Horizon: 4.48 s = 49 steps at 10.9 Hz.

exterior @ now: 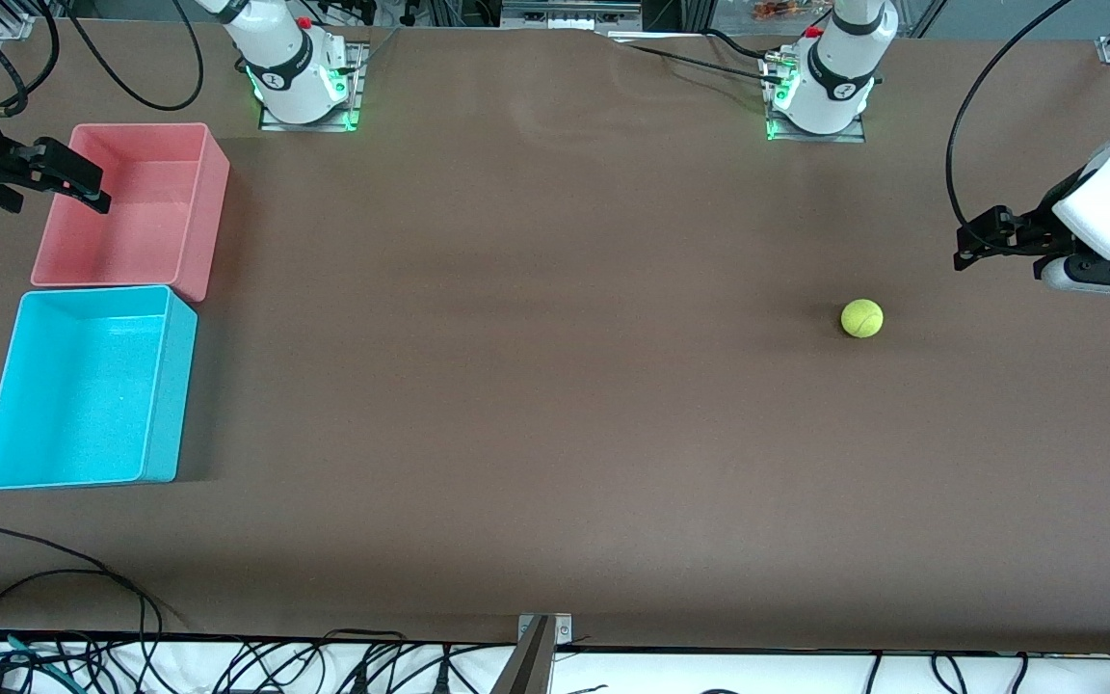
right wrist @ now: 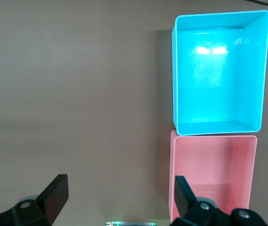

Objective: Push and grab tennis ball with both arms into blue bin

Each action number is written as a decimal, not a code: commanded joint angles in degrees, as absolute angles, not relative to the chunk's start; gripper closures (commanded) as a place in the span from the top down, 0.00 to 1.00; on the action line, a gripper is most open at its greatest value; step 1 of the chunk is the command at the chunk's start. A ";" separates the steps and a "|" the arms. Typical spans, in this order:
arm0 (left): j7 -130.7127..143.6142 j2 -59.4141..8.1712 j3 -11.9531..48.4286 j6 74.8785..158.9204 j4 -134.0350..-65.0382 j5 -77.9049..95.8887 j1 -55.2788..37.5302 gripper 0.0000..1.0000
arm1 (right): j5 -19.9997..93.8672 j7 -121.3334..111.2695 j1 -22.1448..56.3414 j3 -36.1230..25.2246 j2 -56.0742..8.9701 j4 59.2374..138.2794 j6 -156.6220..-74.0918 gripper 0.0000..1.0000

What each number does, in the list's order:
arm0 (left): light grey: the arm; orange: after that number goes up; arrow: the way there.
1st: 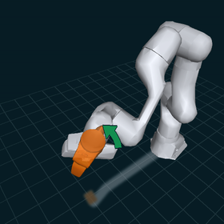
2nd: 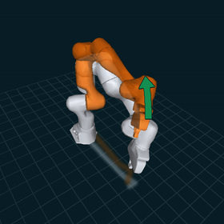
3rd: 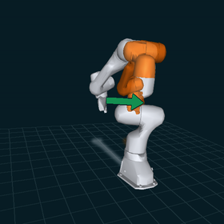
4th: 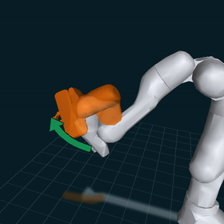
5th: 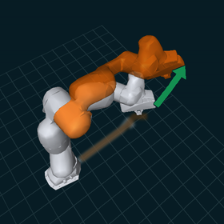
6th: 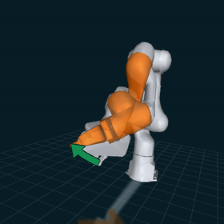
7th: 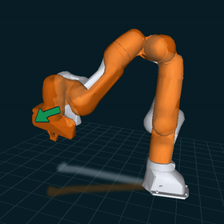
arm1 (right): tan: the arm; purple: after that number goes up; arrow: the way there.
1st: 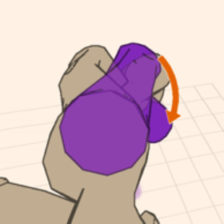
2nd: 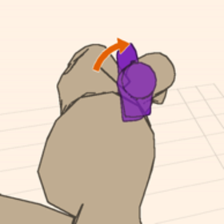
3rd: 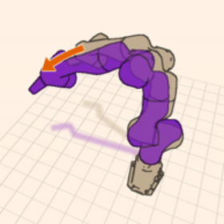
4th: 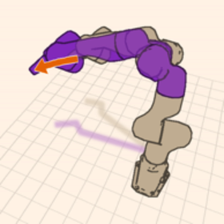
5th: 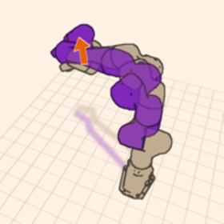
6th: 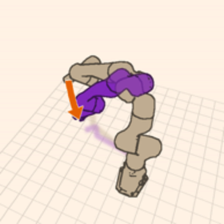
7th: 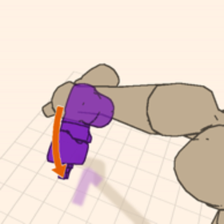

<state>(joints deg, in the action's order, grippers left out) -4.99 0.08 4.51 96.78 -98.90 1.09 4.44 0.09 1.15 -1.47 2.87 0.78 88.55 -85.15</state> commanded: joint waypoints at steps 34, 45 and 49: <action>-4.40 -0.62 4.83 95.98 -98.09 1.14 5.36 1.00 | 1.23 1.67 -2.20 1.41 0.35 85.34 -87.10 1.00; -3.00 -0.70 4.75 95.98 -98.09 1.14 5.62 0.99 | 0.97 1.58 -2.11 1.41 0.35 85.34 -87.10 1.00; 11.39 -1.14 4.75 95.98 -98.17 1.14 6.67 0.33 | 1.32 1.58 -2.11 0.70 0.35 85.34 -87.10 1.00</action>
<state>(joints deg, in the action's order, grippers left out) 4.44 -0.63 4.47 96.77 -98.90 1.09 5.55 0.23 1.31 -1.91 1.06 0.75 86.71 -87.40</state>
